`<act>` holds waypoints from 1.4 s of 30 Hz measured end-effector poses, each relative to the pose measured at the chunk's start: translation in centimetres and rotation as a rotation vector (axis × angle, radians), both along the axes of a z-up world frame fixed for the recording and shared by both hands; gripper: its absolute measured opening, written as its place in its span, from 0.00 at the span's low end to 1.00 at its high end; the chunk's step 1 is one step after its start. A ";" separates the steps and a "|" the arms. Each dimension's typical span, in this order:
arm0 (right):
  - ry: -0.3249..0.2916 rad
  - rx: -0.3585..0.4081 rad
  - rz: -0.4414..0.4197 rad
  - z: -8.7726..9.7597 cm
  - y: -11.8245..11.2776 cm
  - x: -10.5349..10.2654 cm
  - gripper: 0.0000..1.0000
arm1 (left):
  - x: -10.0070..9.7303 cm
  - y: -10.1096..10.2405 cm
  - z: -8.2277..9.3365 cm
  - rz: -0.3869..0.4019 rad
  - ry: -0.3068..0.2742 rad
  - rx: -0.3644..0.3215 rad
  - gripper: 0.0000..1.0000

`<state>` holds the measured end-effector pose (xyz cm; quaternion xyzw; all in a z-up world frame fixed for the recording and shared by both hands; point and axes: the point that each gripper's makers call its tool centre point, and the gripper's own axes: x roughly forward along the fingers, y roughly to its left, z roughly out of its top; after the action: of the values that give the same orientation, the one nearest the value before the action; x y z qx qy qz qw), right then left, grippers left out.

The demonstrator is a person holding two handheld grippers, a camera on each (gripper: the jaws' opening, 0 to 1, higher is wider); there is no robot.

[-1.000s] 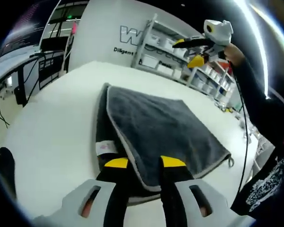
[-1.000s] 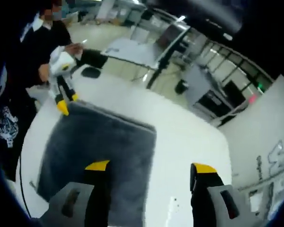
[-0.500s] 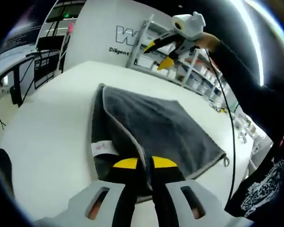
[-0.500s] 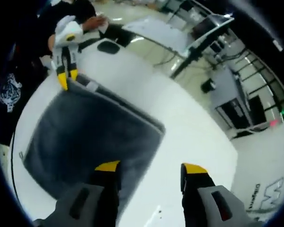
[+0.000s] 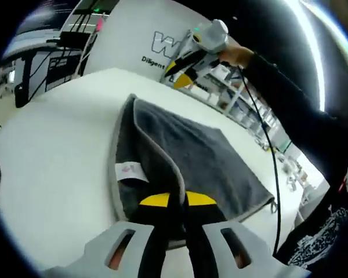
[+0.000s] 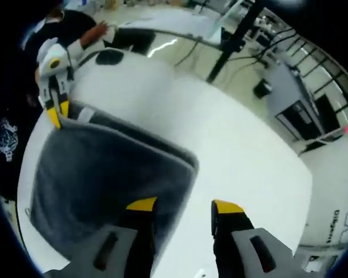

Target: Open the folded towel by lifting each exposed corner and separating the folded layers until the towel lies flat within the target outline without major curled edges

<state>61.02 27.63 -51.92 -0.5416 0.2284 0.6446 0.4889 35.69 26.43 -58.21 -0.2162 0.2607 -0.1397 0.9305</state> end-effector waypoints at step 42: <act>0.125 -0.105 -0.175 -8.4 3.6 1.5 0.02 | 0.1 -0.1 0.4 0.166 -0.102 -0.164 0.01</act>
<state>62.53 31.19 -60.28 -0.5031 0.3385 0.6192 0.4989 35.84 26.38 -57.80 -0.3049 0.1822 -0.0940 0.9300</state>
